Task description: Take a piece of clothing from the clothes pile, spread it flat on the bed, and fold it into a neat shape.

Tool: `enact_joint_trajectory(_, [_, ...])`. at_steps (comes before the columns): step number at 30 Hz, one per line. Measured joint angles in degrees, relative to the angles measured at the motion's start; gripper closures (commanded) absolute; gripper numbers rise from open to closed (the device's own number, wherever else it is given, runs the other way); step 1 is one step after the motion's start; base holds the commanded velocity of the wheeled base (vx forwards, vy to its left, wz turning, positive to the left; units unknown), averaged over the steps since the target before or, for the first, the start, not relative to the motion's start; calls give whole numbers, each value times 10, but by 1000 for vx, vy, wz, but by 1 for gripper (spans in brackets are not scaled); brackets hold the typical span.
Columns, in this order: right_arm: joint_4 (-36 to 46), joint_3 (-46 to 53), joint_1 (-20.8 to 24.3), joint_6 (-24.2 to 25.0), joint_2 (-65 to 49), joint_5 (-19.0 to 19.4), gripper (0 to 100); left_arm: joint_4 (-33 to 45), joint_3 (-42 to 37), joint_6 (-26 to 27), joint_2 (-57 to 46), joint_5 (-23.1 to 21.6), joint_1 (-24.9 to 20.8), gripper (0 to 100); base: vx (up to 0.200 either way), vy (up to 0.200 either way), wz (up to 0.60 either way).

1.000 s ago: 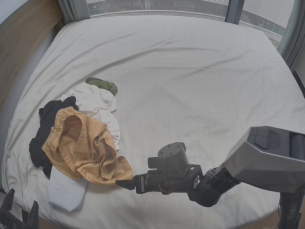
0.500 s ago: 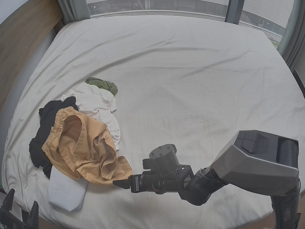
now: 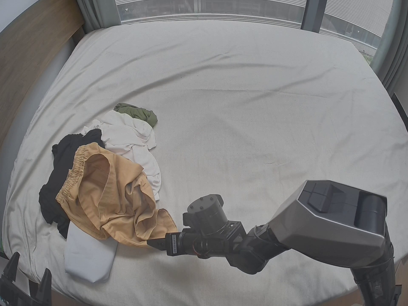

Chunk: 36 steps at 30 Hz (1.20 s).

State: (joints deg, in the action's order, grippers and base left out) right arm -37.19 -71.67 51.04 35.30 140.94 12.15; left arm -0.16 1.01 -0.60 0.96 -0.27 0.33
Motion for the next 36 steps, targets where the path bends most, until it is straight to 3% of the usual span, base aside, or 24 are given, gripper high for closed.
enact_joint_trajectory(8, [2,1,0,14,7,-19,100,0,0,0,0,0,0,0,0,0,0])
enact_joint_trajectory(24, [-1,128,-25,13,-79,-41,100,0,0,-1,0,1,0,0,0,0,0])
enact_joint_trajectory(36, [-2,154,-46,12,-111,-57,100,0,0,-1,0,1,0,0,0,0,0])
